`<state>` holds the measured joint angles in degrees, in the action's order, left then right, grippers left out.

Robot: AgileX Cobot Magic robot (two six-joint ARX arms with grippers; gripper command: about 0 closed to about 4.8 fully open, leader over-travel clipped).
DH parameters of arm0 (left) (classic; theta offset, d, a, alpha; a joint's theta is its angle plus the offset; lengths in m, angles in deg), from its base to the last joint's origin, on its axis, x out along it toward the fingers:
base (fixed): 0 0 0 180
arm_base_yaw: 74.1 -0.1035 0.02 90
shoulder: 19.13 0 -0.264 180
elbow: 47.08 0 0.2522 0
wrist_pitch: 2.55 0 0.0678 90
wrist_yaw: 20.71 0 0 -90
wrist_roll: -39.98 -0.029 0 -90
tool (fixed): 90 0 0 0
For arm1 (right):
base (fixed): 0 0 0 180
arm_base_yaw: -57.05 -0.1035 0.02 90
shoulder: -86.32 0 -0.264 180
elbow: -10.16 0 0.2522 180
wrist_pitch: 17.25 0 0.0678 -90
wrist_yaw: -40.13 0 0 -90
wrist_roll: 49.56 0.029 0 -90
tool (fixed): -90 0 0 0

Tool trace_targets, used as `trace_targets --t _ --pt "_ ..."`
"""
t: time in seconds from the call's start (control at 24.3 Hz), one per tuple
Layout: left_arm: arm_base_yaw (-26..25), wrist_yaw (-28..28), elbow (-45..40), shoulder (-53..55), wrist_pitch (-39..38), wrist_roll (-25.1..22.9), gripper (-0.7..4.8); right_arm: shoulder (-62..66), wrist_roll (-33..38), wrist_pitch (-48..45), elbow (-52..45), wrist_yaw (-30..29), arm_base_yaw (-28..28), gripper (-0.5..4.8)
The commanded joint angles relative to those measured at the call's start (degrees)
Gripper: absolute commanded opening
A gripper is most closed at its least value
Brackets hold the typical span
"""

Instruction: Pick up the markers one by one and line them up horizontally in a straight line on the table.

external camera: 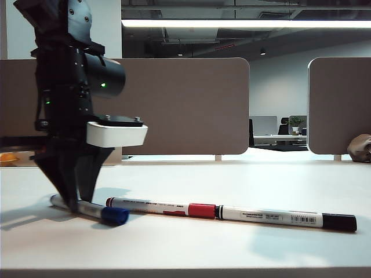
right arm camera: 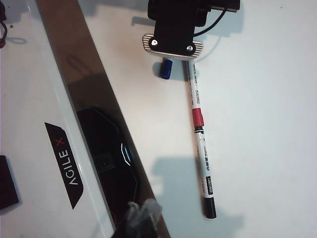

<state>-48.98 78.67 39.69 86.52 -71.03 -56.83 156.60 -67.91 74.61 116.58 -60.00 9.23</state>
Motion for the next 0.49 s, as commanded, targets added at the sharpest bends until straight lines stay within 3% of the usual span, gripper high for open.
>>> trace_targets --t 0.04,0.25,0.49 --pt "-1.1 -2.3 0.0 0.2 -2.9 -0.3 0.75 -0.3 -0.1 -0.4 0.2 -0.1 -0.1 -0.05" --pt "-3.0 -4.3 0.0 0.2 -4.9 -0.3 0.75 -0.3 -0.2 -0.4 0.2 -0.1 0.9 -0.05" --pt "-4.3 -7.0 0.0 0.2 -2.1 1.5 0.75 -0.3 -0.1 -0.3 0.2 -0.3 1.3 -0.05"
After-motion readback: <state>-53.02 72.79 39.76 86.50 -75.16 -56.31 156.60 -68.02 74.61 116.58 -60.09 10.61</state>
